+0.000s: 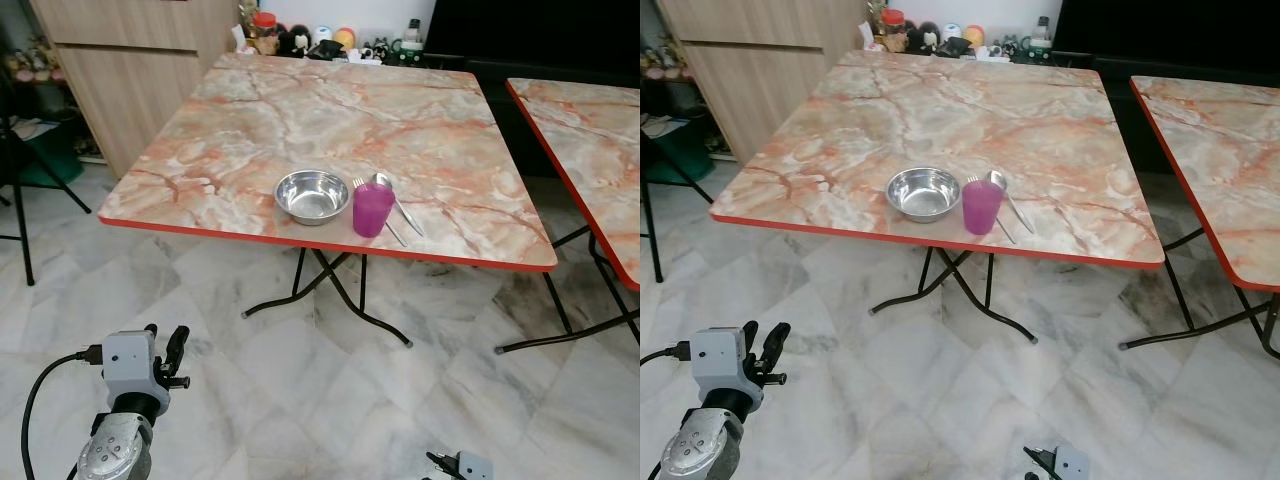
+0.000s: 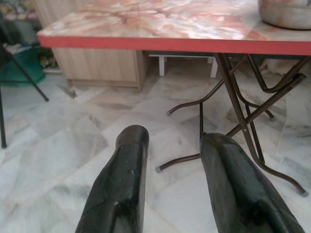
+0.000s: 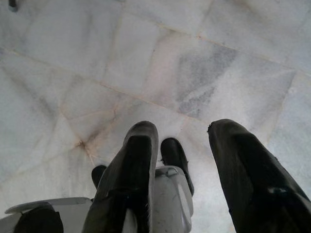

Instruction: Setting the table

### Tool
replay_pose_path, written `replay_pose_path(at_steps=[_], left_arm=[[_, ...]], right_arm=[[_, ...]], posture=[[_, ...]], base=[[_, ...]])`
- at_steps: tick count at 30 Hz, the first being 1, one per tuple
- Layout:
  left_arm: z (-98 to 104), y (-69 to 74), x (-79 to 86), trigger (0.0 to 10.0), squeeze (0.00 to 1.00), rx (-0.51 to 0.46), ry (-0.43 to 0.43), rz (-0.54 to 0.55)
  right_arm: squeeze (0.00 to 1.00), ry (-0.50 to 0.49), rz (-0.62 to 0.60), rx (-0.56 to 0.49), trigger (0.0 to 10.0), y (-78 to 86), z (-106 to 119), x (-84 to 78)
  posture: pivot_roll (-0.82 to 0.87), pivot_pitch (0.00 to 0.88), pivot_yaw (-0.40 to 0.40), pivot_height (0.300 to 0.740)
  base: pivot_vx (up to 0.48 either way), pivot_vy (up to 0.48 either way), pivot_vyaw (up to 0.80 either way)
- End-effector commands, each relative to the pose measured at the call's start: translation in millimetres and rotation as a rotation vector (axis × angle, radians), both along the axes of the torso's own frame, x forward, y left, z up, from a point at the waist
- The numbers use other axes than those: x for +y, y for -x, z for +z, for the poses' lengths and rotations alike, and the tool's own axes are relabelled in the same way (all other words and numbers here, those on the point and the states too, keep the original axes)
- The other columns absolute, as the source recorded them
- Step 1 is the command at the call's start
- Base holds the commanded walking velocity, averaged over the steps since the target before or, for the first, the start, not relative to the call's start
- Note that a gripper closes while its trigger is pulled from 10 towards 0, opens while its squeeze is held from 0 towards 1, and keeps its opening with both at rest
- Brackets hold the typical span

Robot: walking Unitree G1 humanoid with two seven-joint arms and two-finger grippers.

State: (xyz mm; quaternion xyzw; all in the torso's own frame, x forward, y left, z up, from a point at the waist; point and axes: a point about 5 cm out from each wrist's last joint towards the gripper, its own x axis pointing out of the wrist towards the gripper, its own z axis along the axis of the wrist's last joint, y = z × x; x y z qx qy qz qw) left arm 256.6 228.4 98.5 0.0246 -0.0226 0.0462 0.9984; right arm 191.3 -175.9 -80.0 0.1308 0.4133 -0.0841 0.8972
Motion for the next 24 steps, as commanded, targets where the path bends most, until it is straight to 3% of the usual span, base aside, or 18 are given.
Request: replay_pose_path(at_steps=[1, 4, 14, 24], left_arm=[[0.5, 1.5, 0.5, 10.0, 0.00, 0.018, -0.025, -0.023], [2.2, 0.9, -1.0, 10.0, 0.00, 0.013, -0.005, -0.016], [11.2, -3.1, -1.2, 10.0, 0.00, -0.011, 0.014, -0.021], [15.0, -5.7, 9.1, 10.0, 0.00, 0.012, -0.032, -0.077]], right_arm=[[0.00, 0.000, -0.032, 0.030, 10.0, 10.3, -4.9, -3.1], [0.00, -0.001, -0.027, 0.040, 10.0, 13.3, -6.4, -2.5], [0.00, -0.005, -0.032, 0.052, 10.0, 17.0, -8.4, -0.1], [0.00, 0.038, 0.074, 0.029, 10.0, 10.9, -5.3, 1.8]], posture=[[0.16, 0.148, 0.003, 0.740], [0.16, 0.148, 0.005, 0.740], [0.16, 0.152, 0.014, 0.740], [0.15, 0.140, -0.003, 0.740]], base=[[0.000, -0.472, -0.77], [0.000, -0.472, -0.77], [0.000, 0.000, -0.77], [0.000, 0.000, -0.08]])
